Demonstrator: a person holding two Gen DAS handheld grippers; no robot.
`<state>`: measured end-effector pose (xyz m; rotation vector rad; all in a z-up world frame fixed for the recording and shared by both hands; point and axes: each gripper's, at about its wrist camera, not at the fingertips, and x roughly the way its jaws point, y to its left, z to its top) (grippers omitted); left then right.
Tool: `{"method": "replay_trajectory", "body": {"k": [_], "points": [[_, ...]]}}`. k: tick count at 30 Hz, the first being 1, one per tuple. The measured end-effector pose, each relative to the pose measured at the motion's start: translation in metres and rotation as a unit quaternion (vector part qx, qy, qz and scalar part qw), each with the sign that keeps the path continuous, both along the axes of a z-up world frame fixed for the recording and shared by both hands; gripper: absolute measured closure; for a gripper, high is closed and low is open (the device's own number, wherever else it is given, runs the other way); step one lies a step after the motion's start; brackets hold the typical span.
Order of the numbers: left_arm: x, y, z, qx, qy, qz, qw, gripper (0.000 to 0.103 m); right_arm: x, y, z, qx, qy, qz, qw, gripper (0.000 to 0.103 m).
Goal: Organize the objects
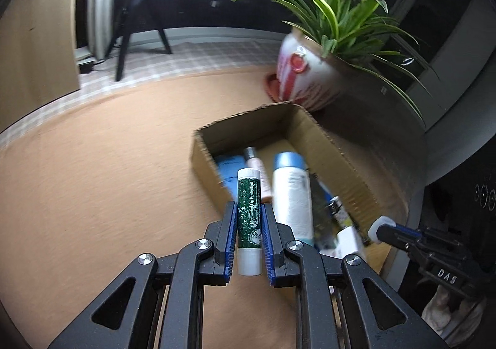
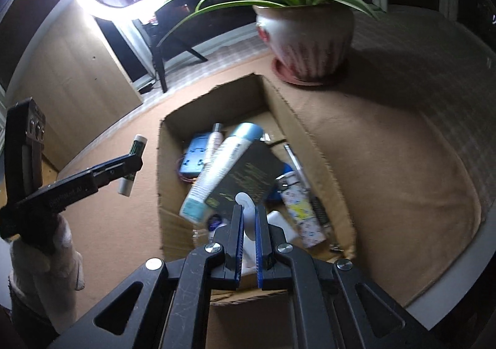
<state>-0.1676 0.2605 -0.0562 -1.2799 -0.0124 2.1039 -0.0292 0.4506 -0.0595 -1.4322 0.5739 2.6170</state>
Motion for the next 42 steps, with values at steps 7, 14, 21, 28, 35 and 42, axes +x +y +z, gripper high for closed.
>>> {"method": "replay_trajectory", "body": {"k": [7,14,21,28,35,42], "points": [[-0.012,0.027,-0.008,-0.018,0.002,-0.003,0.9998,0.087,-0.008,0.011,-0.006,-0.003,-0.004,-0.002,1.0,0.097],[-0.022,0.043,-0.015,-0.03,0.006,-0.006,0.9995,0.086,-0.02,0.016,-0.005,-0.011,0.006,0.003,1.0,0.092],[-0.026,0.046,-0.013,-0.027,0.01,0.002,0.9996,0.049,-0.021,0.018,0.0,-0.02,0.012,0.004,1.0,0.06],[-0.025,0.039,-0.013,-0.036,0.008,0.001,0.9993,0.049,-0.021,0.015,0.002,-0.016,0.012,0.006,1.0,0.056],[-0.02,0.028,-0.009,-0.043,0.01,0.004,0.999,0.049,-0.019,0.004,0.009,0.001,0.014,0.01,1.0,0.056],[-0.006,-0.005,-0.004,-0.055,0.016,0.019,0.9982,0.048,-0.016,-0.013,0.014,0.023,0.018,0.018,0.999,0.055]]}}
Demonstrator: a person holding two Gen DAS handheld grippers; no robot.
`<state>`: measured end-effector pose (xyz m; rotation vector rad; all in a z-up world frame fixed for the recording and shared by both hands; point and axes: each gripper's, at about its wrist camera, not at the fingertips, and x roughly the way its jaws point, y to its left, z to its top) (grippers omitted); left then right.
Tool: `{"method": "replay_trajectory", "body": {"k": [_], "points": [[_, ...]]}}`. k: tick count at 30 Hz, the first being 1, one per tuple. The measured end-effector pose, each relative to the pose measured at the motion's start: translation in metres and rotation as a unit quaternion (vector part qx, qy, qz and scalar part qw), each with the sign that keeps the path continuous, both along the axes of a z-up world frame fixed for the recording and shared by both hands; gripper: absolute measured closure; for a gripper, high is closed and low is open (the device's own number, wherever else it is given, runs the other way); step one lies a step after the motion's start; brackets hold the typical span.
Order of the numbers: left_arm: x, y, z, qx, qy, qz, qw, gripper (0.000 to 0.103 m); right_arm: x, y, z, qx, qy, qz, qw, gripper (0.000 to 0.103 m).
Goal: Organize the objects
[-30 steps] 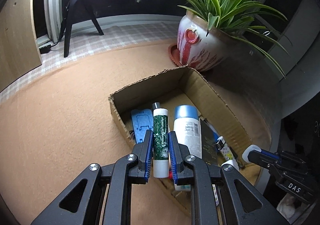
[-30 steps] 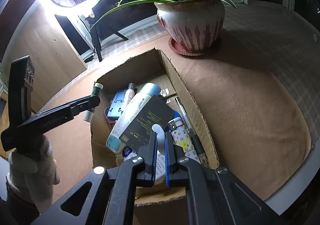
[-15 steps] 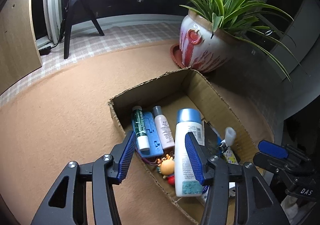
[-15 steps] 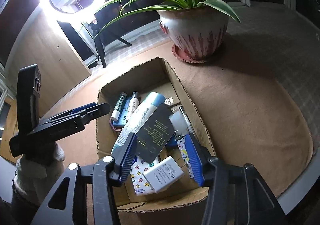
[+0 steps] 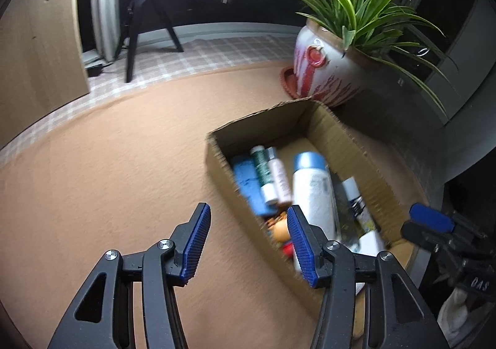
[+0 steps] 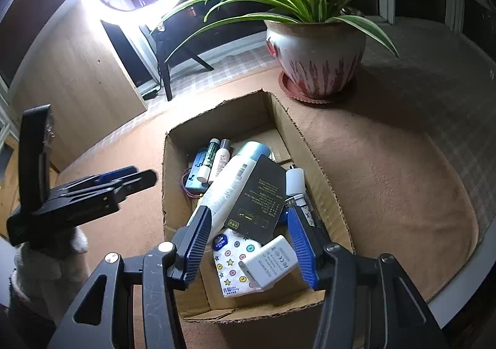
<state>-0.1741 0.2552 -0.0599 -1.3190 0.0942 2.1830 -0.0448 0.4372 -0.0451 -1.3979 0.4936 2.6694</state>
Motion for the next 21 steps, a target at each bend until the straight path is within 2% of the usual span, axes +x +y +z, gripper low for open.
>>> {"method": "replay_trajectory", "body": {"k": [3,7,11,17,21], "points": [[0.006,-0.023,0.003,-0.006,0.005,0.015,0.9999,0.043,0.003,-0.011,0.0,0.002,-0.001,0.006,1.0,0.054],[0.016,-0.054,0.008,-0.008,0.006,0.035,0.9993,0.043,0.006,-0.029,0.002,0.0,-0.001,0.018,1.0,0.054],[0.032,-0.085,0.015,0.006,-0.004,0.05,0.9987,0.042,0.011,-0.05,0.008,-0.004,0.008,0.031,0.999,0.049],[0.063,-0.128,0.032,0.001,0.014,0.076,0.997,0.038,0.016,-0.089,0.019,0.009,0.021,0.062,0.998,0.045],[0.084,-0.154,0.041,-0.013,0.034,0.101,0.9942,0.031,0.018,-0.114,0.023,0.016,0.023,0.081,0.996,0.044]]}}
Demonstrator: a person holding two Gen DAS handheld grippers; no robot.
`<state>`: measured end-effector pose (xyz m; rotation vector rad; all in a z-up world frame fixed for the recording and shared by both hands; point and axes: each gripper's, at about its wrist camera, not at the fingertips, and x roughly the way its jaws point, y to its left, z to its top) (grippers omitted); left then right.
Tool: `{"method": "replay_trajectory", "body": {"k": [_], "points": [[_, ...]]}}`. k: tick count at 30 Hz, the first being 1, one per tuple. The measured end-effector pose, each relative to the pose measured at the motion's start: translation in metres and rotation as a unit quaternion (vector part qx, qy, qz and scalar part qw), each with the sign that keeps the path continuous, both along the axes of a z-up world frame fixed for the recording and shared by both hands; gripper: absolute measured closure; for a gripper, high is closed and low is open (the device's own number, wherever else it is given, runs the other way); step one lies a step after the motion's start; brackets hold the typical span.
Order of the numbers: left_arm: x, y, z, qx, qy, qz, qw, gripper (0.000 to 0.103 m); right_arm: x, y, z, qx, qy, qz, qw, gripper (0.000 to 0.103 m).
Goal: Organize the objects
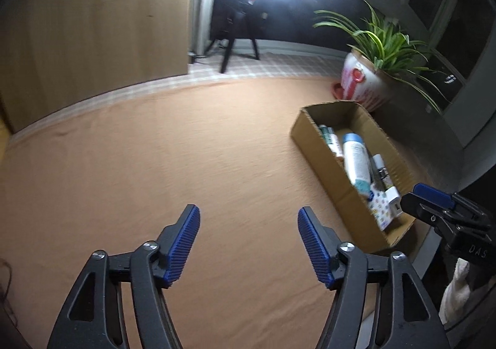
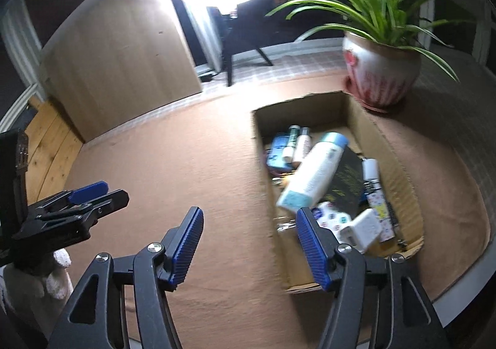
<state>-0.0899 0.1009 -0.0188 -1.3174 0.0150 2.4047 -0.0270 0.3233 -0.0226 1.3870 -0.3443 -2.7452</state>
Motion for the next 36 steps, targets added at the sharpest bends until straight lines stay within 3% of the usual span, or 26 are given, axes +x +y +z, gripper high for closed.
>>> {"method": "replay_trajectory", "body": {"k": [8,12,36], "points": [[0.035,-0.047,0.019,-0.005,0.024,0.045,0.9987,0.02,0.007,-0.05,0.01,0.029,0.016,0.035,0.999,0.04],[0.049,-0.068,0.027,-0.01,0.03,0.071,0.997,0.009,0.012,-0.076,0.017,0.049,0.031,0.054,0.997,0.036],[0.084,-0.128,0.018,-0.024,0.016,0.122,0.9921,0.008,0.02,-0.139,0.011,0.052,0.038,0.075,0.995,0.031]]}}
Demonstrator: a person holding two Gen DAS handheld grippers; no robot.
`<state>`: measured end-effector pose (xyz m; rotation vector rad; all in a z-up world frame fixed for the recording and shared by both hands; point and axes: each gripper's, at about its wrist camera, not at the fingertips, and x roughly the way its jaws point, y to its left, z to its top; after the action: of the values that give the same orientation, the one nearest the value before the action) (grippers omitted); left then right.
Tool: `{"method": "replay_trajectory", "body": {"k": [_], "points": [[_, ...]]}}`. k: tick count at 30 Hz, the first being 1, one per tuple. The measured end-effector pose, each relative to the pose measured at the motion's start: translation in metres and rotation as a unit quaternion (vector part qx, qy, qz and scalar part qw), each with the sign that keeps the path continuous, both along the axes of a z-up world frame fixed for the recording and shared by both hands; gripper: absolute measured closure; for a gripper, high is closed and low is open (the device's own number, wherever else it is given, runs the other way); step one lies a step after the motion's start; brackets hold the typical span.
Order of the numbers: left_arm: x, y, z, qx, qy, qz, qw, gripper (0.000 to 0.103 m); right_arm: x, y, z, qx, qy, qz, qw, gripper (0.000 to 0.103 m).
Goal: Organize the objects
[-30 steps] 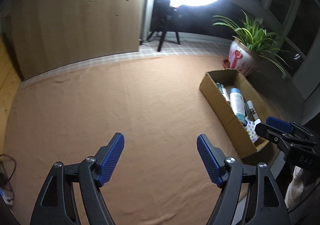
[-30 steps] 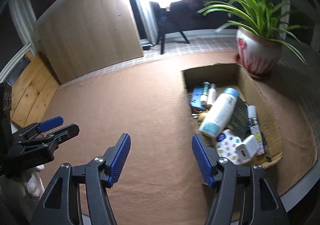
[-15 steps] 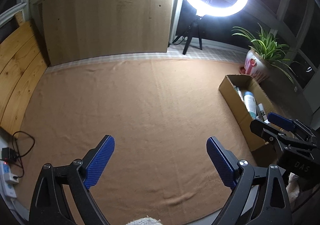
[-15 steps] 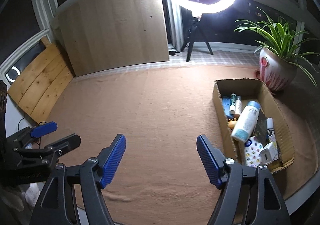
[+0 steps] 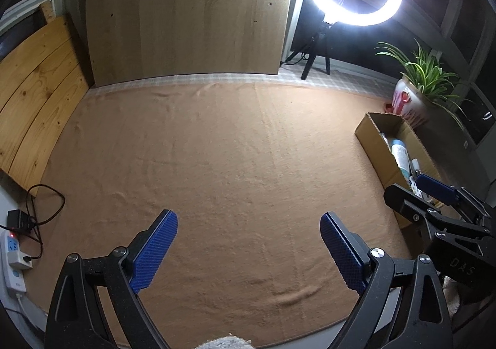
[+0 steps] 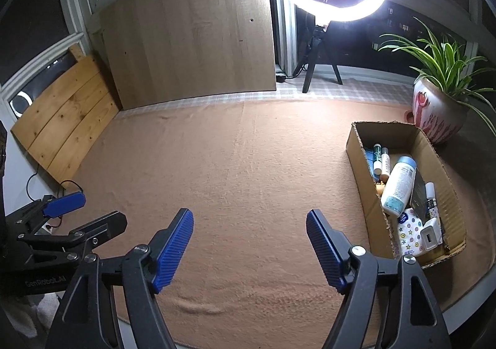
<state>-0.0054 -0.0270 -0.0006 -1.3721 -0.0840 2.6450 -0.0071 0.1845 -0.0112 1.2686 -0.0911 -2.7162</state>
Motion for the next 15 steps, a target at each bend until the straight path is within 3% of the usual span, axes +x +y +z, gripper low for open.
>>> {"method": "replay_trajectory", "body": {"k": [15], "points": [[-0.012,-0.003,-0.004,-0.002,-0.002,0.008,1.0,0.008,-0.009,0.0,-0.004,0.008,-0.004,-0.014,1.0,0.031]]}}
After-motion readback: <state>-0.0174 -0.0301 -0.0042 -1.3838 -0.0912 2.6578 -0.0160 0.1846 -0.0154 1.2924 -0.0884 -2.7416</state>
